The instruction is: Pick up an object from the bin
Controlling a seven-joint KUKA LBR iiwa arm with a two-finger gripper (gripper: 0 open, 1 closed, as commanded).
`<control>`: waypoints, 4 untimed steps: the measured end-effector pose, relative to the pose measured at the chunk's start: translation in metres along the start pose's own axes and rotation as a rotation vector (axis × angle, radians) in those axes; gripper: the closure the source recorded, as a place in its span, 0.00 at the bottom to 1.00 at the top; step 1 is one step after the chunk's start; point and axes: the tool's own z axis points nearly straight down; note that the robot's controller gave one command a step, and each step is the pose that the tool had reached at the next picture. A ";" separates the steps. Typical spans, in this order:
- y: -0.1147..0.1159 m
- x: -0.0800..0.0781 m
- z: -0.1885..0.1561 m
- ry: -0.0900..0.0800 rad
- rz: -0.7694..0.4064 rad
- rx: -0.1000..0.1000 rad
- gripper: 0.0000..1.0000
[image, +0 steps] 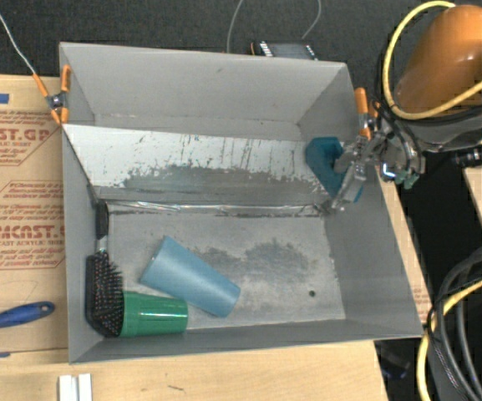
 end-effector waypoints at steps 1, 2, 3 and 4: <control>0.045 0.015 -0.079 0.001 -0.284 -0.001 1.00; 0.052 0.013 -0.078 0.006 -0.392 -0.001 1.00; 0.103 0.070 -0.068 0.016 -0.297 -0.002 1.00; 0.204 0.047 -0.045 0.021 -0.509 -0.005 1.00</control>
Offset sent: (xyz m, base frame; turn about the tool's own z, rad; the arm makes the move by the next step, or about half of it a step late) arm -0.0068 0.0473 0.0796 -0.2815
